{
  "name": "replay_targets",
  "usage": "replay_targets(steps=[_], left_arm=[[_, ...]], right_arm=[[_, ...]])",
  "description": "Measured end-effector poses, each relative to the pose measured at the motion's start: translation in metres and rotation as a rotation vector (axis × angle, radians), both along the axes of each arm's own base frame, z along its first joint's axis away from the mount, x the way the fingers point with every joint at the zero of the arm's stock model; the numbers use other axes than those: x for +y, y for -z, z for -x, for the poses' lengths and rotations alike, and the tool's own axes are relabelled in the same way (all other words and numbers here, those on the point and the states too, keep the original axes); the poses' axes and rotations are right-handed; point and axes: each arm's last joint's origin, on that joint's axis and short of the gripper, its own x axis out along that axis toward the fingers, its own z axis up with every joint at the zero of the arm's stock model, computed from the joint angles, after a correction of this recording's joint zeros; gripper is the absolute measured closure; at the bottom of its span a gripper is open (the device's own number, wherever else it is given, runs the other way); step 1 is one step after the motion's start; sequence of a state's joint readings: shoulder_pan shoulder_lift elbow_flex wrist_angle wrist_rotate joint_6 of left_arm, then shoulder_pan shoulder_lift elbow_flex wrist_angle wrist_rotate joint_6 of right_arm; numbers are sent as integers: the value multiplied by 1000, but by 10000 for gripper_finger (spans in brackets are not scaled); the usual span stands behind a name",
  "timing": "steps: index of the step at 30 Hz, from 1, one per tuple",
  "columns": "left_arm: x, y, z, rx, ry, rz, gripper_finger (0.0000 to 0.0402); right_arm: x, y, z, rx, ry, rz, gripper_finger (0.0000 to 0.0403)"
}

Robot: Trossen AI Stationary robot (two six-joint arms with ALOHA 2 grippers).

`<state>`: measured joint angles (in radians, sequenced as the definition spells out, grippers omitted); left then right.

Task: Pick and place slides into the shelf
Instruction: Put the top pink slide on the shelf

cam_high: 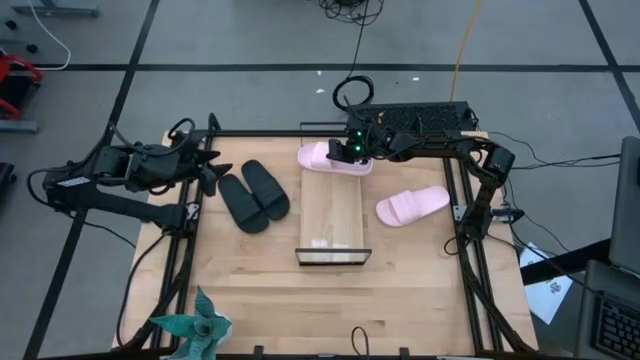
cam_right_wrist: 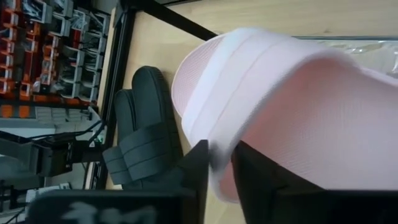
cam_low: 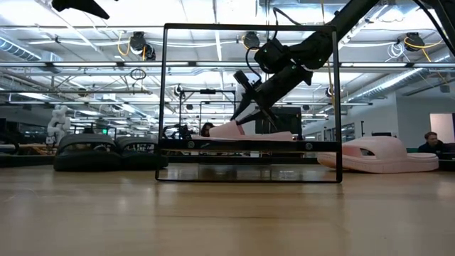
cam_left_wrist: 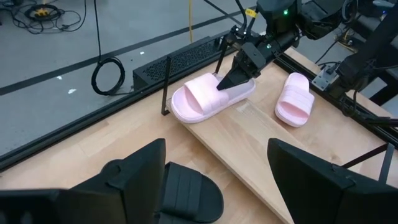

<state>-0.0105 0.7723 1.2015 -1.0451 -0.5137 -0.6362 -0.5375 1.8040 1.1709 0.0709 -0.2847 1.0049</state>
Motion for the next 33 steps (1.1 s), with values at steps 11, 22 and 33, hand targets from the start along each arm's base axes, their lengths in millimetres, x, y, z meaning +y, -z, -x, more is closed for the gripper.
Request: replay_targets(steps=[11, 22, 33], left_arm=[[0, 0, 0, 2, 2, -3, 117], [0, 0, 0, 1, 1, -1, 117], [0, 0, 0, -3, 11, 13, 117]], right_arm=[[0, -1, -1, -14, -26, 31, 392], [1, -2, -2, -36, -97, 36, 397], [-2, -2, 0, -39, -105, 42, 397]])
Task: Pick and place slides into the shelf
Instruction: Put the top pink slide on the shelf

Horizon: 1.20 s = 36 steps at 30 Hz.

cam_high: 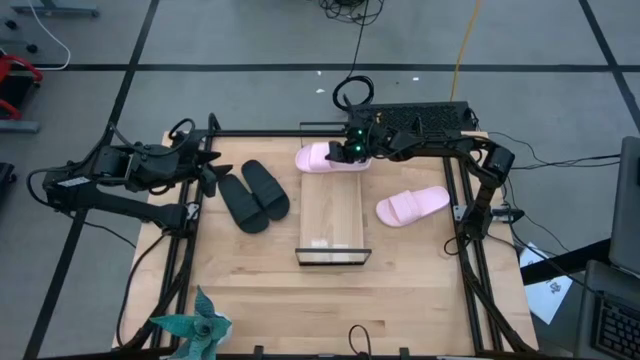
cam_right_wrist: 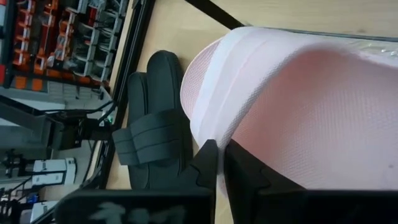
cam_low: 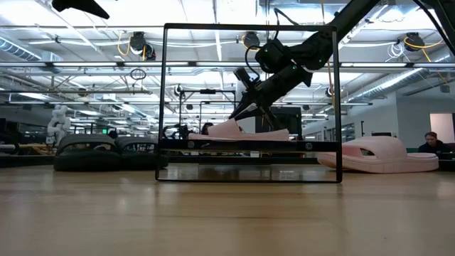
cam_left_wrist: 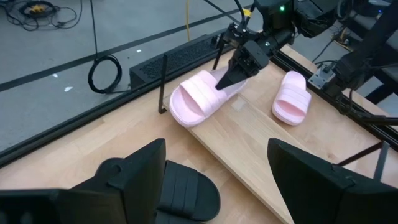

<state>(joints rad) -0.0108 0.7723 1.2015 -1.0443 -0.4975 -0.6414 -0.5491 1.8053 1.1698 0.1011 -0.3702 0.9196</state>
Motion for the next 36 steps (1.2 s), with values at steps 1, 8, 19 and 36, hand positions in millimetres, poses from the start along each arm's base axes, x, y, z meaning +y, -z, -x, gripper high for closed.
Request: replay_targets(steps=[1, 8, 19, 36], left_arm=[[0, 0, 0, 0, 1, 0, 117], [0, 0, 0, 0, 1, 0, 117], [0, 0, 0, -1, 0, 2, 117], [0, 0, 0, -7, -3, 12, 117]], right_arm=[[0, 0, 0, 0, -2, 4, 397], [-1, 0, 0, 0, -13, 26, 397], [-7, 0, 4, 4, -16, 61, 397], [-6, 0, 4, -2, -35, 55, 395]])
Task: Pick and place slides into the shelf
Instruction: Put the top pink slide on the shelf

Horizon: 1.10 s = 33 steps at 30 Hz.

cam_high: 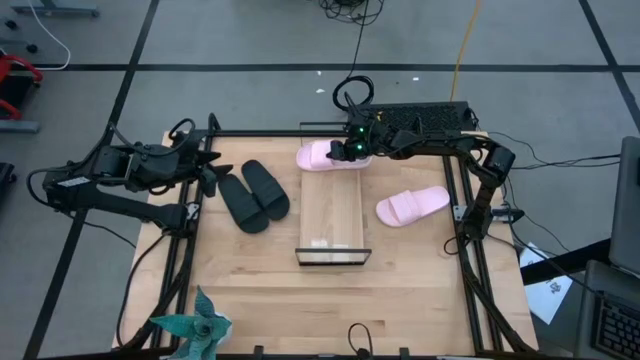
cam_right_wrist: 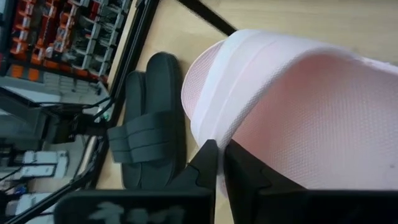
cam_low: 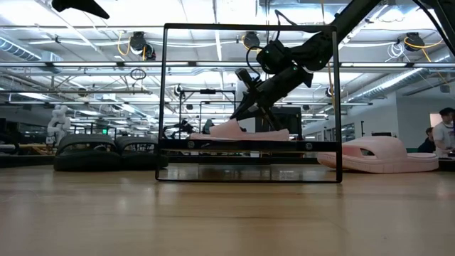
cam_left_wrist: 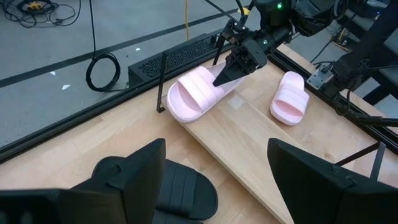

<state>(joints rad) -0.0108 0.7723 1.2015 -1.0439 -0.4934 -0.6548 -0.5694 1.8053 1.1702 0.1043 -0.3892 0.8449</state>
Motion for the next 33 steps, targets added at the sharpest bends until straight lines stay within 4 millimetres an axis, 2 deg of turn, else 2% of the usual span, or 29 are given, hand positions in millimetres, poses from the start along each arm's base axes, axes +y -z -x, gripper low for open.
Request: replay_targets(steps=[15, 33], left_arm=[[0, 0, 0, 0, 11, 9, 117], [-1, 0, 0, 3, 23, 11, 117]], right_arm=[[2, -4, -4, -45, -2, -2, 321], [2, -3, -5, -32, 19, 13, 317]])
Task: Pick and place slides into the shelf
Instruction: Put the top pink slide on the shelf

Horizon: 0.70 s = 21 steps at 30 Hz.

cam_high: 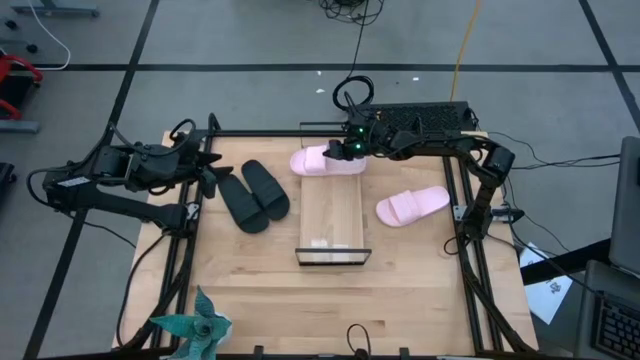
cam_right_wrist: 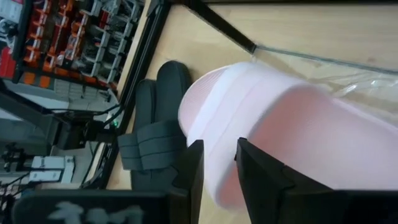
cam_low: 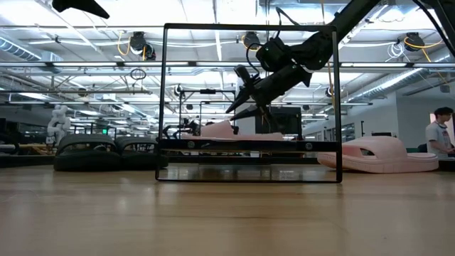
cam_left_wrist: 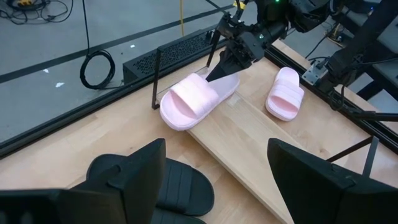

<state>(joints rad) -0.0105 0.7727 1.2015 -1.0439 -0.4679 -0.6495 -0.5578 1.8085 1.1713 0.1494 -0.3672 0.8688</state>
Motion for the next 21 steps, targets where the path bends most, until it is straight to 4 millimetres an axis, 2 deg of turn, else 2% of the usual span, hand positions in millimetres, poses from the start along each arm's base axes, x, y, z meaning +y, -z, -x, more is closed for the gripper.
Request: replay_targets(steps=[21], left_arm=[[0, 0, 0, 8, 9, -13, 117]], right_arm=[[3, 6, -2, 20, 5, -46, 316]])
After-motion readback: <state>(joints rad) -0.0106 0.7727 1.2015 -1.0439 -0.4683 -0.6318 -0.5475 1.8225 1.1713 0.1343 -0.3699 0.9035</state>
